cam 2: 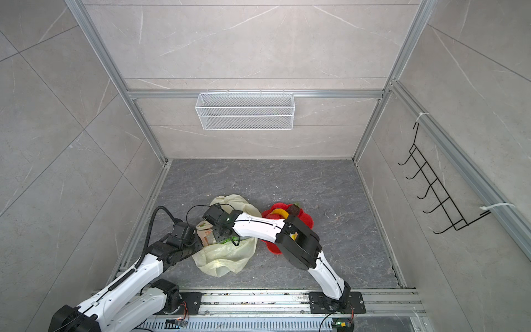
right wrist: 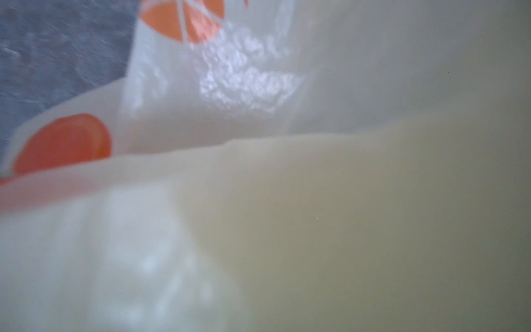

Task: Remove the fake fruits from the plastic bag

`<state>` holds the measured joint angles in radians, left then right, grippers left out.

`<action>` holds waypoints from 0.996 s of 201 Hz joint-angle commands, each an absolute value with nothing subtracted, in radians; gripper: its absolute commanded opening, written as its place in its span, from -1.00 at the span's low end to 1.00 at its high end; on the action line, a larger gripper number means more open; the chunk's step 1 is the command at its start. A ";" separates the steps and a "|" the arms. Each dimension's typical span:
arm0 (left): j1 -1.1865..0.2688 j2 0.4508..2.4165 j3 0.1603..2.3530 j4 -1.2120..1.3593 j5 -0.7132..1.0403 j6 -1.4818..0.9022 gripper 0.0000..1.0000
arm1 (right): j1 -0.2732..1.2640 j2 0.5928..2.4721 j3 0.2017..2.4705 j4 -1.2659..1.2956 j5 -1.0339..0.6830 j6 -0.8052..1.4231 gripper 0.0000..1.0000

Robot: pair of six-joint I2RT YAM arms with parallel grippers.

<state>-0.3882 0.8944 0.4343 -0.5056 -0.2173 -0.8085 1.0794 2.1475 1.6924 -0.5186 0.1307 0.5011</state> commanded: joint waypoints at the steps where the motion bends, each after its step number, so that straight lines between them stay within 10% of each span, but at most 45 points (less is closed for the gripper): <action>1: -0.401 0.875 0.510 -0.560 -0.328 -0.762 -0.48 | 1.092 2.035 1.665 -0.432 0.138 0.462 -0.11; 200: -0.489 1.022 0.742 -0.715 -0.801 -0.708 -0.58 | 1.094 1.637 1.347 -0.241 0.160 0.468 -0.12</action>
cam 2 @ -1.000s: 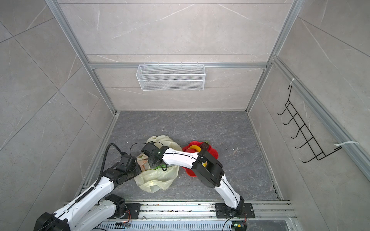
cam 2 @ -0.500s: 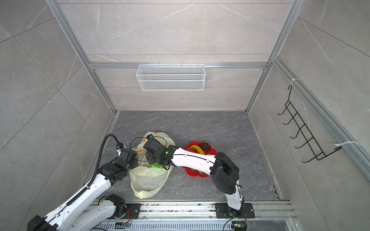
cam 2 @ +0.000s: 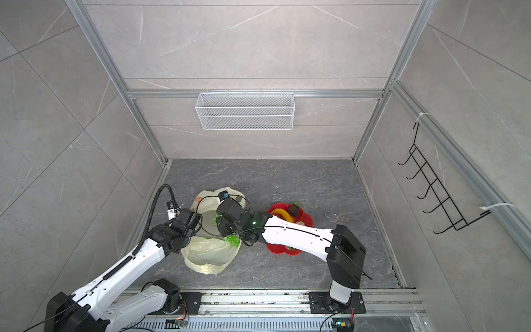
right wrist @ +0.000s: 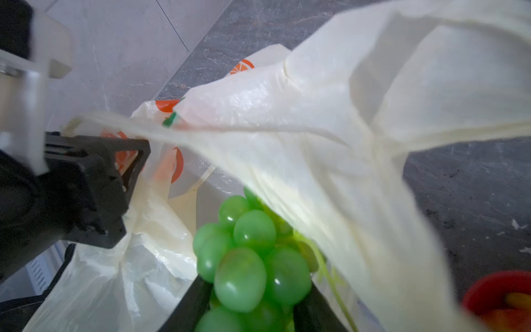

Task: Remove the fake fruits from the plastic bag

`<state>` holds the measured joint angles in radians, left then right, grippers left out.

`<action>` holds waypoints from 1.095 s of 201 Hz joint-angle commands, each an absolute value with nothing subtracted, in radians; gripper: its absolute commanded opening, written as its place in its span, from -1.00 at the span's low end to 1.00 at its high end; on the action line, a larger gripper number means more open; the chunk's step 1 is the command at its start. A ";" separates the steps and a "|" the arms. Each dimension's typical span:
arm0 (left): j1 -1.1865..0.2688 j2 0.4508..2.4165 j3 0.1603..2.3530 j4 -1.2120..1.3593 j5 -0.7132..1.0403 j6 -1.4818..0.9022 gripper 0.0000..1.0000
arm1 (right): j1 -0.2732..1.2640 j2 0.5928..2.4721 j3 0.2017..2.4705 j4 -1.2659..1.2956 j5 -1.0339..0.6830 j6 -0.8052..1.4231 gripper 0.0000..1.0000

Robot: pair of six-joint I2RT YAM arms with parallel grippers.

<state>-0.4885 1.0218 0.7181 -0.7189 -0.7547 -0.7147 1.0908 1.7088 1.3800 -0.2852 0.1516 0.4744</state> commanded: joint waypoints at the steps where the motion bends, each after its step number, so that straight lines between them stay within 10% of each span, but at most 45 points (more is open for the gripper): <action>1: -0.489 1.022 0.740 -0.714 -0.800 -0.708 -0.58 | 1.094 1.635 1.345 -0.241 0.160 0.468 -0.12; 220: -0.209 1.249 0.787 -0.445 -0.519 -0.621 -0.50 | 1.059 1.309 1.051 -0.338 0.284 0.497 -0.11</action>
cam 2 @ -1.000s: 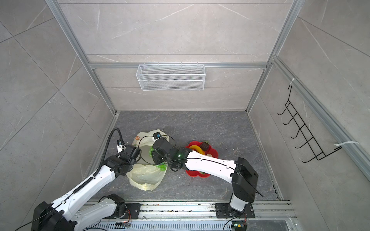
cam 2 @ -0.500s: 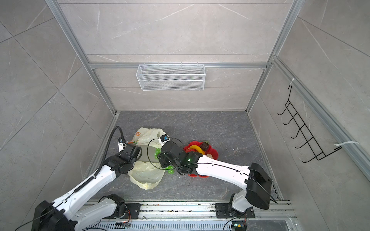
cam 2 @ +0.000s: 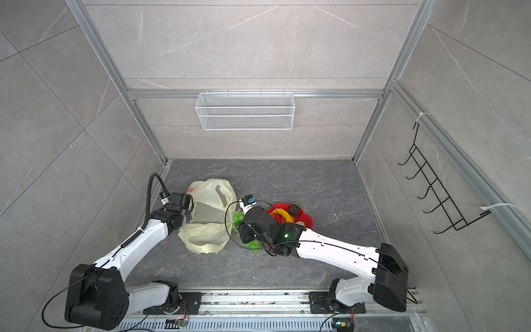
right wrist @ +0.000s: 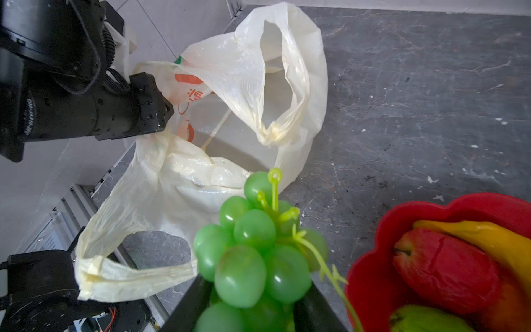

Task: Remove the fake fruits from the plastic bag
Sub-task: 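Carry the grapes over the red plate and lower them onto it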

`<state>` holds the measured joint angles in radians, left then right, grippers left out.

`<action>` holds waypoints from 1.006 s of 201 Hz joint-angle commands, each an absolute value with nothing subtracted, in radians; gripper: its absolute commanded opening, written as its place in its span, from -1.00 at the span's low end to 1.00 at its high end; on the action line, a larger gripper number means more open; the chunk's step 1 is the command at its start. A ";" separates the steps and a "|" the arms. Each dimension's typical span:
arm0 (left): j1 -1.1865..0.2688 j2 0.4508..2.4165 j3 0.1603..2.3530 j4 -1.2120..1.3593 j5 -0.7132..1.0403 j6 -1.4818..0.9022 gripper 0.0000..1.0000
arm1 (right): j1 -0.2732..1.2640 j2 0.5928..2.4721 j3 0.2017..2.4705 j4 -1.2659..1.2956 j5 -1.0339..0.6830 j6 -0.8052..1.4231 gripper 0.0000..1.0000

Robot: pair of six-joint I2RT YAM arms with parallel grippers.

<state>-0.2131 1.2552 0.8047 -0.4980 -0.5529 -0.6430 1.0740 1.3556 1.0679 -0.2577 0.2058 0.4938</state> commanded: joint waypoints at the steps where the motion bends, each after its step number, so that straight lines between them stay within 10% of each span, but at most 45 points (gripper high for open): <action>1: -0.209 1.247 0.786 -0.445 -0.520 -0.621 -0.50 | 1.059 1.308 1.050 -0.341 0.286 0.496 -0.12; 202: -0.209 1.192 0.682 -0.387 -0.499 -0.593 -0.50 | 0.838 1.430 1.020 -0.500 0.435 0.458 0.06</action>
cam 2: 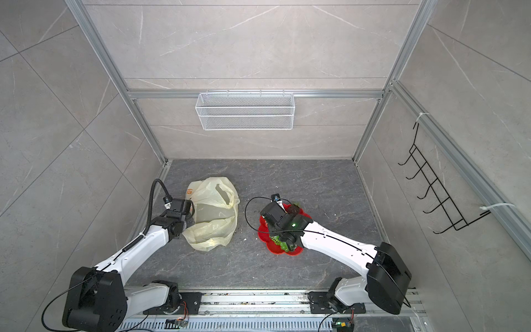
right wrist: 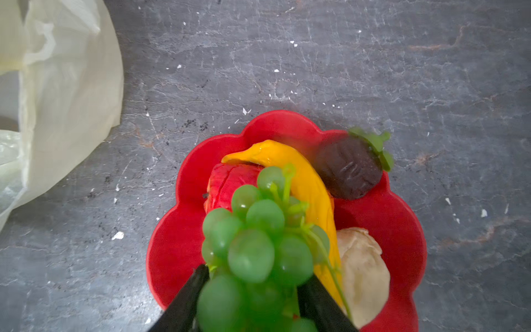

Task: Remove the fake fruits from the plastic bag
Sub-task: 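Carry the grapes over the red plate and lower them onto it, then open the right gripper and raise it while the left releases the bag and lifts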

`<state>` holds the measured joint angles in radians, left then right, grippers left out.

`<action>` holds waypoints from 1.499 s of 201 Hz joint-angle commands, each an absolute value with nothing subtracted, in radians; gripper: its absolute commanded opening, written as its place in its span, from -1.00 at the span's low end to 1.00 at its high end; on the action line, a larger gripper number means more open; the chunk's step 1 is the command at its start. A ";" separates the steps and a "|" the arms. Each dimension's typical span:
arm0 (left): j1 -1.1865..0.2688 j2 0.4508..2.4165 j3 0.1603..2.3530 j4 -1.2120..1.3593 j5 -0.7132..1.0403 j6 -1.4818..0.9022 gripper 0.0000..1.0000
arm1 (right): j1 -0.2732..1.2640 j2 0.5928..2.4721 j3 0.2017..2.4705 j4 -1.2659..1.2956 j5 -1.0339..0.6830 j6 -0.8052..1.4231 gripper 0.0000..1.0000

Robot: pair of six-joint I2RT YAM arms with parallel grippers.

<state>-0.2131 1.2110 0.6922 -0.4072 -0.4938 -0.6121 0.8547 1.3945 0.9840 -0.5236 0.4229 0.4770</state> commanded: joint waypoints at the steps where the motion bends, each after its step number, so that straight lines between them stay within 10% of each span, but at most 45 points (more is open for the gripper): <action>1: -0.209 1.193 0.682 -0.387 -0.498 -0.593 -0.50 | 0.836 1.431 1.020 -0.498 0.435 0.457 0.06; 169: -0.211 1.297 0.796 -0.298 -0.231 -0.587 -0.55 | 0.797 1.188 1.058 -0.595 0.493 0.440 0.76; 268: -0.336 1.798 1.486 -0.387 -0.012 -0.560 -0.57 | 0.798 0.901 0.809 -0.638 0.583 0.644 0.75; 301: -0.351 2.032 1.780 -0.496 0.045 -0.537 -0.21 | 0.797 0.884 0.778 -0.650 0.558 0.706 0.77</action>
<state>-0.3450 1.9045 1.6066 -0.3908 -0.0166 -0.5747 0.7998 0.9077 0.8036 -0.6228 0.5499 0.6373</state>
